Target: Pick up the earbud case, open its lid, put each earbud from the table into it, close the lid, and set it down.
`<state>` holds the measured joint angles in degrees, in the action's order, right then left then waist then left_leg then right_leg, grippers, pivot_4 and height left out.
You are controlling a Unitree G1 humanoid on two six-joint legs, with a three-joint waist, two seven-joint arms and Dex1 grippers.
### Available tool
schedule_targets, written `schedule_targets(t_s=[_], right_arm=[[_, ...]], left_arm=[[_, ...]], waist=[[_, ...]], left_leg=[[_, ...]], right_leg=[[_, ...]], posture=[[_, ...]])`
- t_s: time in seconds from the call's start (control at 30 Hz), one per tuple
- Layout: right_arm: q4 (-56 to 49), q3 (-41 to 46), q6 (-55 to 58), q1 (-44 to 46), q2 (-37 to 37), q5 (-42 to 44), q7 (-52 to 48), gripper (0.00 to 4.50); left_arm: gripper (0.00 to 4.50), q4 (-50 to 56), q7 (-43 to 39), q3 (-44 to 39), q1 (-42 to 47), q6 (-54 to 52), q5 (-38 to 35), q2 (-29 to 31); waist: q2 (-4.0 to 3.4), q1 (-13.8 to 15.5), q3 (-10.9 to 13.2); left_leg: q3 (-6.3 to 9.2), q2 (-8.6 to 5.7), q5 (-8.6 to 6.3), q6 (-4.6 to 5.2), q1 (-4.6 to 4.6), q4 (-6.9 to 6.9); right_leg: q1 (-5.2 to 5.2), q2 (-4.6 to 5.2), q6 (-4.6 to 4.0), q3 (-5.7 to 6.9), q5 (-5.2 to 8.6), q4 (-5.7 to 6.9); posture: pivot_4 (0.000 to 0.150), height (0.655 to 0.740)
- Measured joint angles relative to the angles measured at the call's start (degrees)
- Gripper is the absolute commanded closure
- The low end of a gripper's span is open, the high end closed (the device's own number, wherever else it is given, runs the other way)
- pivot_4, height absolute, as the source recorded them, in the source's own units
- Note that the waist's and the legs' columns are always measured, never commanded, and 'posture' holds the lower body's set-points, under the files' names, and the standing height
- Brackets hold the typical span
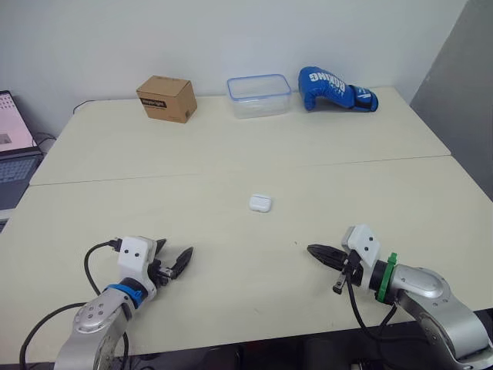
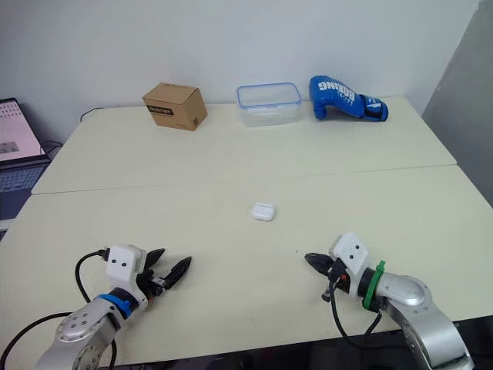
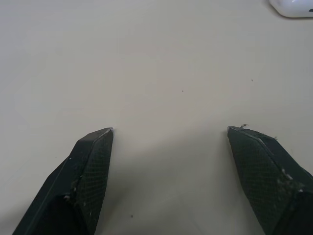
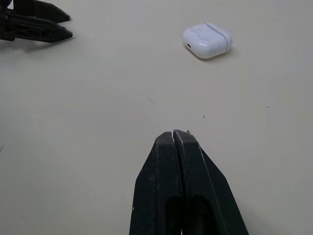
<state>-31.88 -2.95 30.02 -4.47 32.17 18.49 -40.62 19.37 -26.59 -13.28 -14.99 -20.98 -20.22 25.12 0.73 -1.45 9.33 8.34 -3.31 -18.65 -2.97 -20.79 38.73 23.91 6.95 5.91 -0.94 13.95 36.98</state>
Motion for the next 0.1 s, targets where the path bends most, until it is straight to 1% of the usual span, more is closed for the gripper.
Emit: schedule_targets(t_s=[0.1], right_arm=[[0.0,0.1,0.0,0.1,0.5,0.6,0.0,4.5]], left_arm=[[0.62,0.4,-0.6,-0.2,-0.8,0.6,-0.4,-0.5]], waist=[[0.0,0.0,0.0]], left_leg=[[0.02,0.0,0.0,0.01,0.0,0.0]], right_leg=[[-0.03,0.0,0.0,0.01,0.0,-0.02]], posture=[[0.15,0.7307]])
